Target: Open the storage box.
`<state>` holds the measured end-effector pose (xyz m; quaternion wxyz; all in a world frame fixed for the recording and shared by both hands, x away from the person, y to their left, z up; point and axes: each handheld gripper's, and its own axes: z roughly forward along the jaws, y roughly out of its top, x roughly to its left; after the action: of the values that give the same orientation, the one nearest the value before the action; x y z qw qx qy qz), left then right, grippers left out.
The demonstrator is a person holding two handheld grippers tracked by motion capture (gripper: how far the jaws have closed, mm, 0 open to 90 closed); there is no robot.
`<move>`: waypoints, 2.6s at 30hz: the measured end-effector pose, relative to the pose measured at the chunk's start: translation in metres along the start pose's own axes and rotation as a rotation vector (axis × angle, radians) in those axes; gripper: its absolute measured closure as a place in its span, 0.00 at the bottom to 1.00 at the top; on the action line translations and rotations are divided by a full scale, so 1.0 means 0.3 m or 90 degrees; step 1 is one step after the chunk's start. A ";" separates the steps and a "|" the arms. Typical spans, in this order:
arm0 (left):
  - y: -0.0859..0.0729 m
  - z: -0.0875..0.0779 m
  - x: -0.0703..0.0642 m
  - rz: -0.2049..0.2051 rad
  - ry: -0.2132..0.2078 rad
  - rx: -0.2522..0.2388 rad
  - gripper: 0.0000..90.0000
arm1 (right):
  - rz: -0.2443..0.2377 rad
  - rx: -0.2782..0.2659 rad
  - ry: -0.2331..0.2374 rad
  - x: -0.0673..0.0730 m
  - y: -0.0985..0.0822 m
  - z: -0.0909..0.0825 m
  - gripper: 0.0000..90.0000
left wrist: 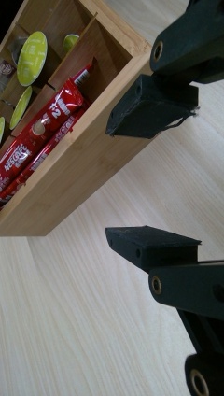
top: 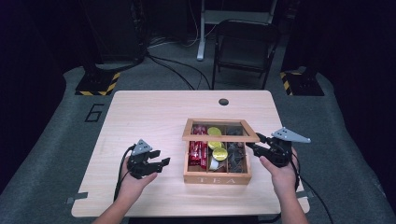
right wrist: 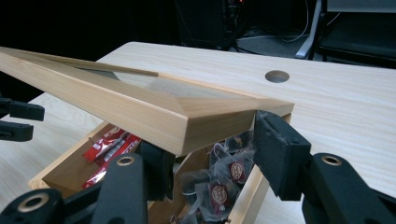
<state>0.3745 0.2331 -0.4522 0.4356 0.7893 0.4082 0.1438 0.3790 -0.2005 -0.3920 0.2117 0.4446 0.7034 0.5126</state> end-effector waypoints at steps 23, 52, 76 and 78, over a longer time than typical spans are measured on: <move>0.065 0.037 -0.083 -0.004 -0.024 -0.020 0.51 | -0.024 -0.008 -0.006 -0.002 0.018 0.009 0.55; 0.134 0.197 -0.217 0.005 0.011 -0.009 0.55 | -0.022 -0.024 -0.007 -0.008 0.041 0.020 0.54; 0.142 0.318 -0.242 -0.002 0.041 0.018 0.64 | -0.022 -0.031 0.000 -0.022 0.060 0.029 0.54; 0.143 0.314 -0.239 0.011 0.051 0.027 0.72 | -0.022 -0.032 0.000 -0.023 0.060 0.029 0.54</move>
<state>0.4070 0.1119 -0.4629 0.4010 0.7953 0.4216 0.1701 0.3965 -0.2001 -0.3800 0.2317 0.4269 0.6981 0.5260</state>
